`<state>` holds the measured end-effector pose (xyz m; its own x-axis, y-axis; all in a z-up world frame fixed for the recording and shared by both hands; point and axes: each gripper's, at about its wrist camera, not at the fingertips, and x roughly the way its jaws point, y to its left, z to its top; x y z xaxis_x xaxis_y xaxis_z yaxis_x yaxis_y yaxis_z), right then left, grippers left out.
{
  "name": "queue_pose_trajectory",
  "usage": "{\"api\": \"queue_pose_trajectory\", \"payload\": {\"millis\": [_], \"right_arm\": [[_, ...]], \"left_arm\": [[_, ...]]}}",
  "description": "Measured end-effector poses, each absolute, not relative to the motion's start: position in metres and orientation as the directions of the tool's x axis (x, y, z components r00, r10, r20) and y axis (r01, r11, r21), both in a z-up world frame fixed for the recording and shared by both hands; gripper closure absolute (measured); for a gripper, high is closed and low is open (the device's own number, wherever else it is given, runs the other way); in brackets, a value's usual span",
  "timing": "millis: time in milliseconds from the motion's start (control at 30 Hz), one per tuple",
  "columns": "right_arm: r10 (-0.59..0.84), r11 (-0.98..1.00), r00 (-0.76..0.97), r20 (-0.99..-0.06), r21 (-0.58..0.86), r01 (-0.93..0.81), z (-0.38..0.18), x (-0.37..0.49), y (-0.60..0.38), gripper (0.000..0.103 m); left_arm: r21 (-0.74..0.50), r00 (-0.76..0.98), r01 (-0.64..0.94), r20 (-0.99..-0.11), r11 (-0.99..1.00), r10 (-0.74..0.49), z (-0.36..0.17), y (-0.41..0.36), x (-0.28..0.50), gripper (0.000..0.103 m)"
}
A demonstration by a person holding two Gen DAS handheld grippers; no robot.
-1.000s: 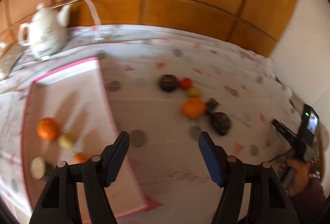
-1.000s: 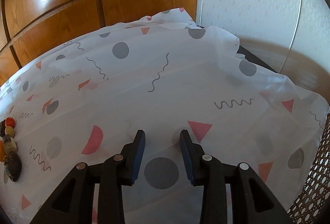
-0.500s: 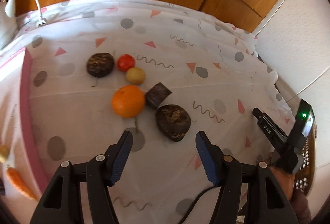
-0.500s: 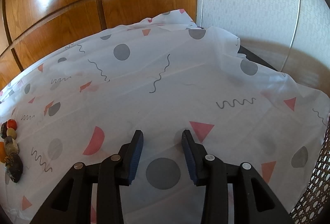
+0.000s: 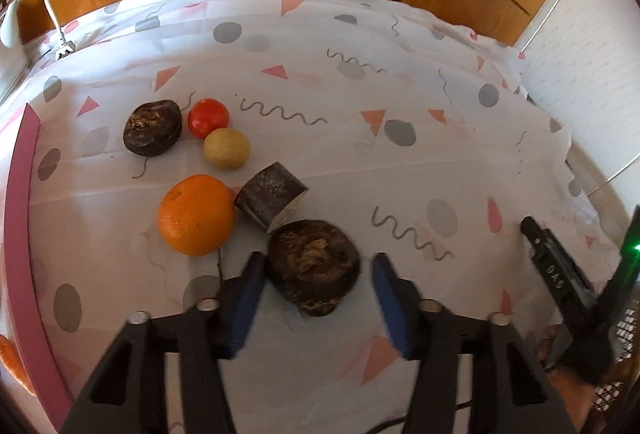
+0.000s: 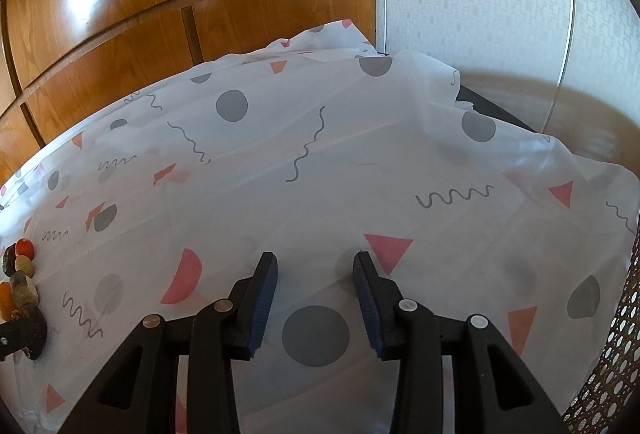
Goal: Organize fruits
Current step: 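Reach the left tool to the dark brown round root and grasp it, then carry the root into the tray beside the cylinder, open left tool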
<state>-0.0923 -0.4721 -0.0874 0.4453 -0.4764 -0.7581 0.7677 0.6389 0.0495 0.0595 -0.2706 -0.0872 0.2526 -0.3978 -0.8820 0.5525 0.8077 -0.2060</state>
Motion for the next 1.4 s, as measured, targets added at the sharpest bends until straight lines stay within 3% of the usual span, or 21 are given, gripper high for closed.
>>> {"api": "queue_pose_trajectory", "payload": {"millis": [600, 933, 1400], "right_arm": [[-0.484, 0.645, 0.438, -0.758, 0.029, 0.764, -0.088, -0.088, -0.47, 0.058], [-0.492, 0.647, 0.427, -0.759, 0.011, 0.763, -0.088, -0.087, -0.469, 0.058], [-0.506, 0.647, 0.411, -0.758, -0.018, 0.763, -0.089, -0.086, -0.468, 0.058]], "left_arm": [[-0.22, 0.309, 0.609, -0.819, 0.762, -0.483, -0.047, -0.21, 0.038, 0.054], [-0.299, 0.444, 0.413, -0.759, 0.86, -0.477, -0.012, -0.106, 0.061, 0.054], [-0.301, 0.574, 0.025, -0.777, 0.953, -0.26, -0.033, 0.061, 0.096, 0.054]]}}
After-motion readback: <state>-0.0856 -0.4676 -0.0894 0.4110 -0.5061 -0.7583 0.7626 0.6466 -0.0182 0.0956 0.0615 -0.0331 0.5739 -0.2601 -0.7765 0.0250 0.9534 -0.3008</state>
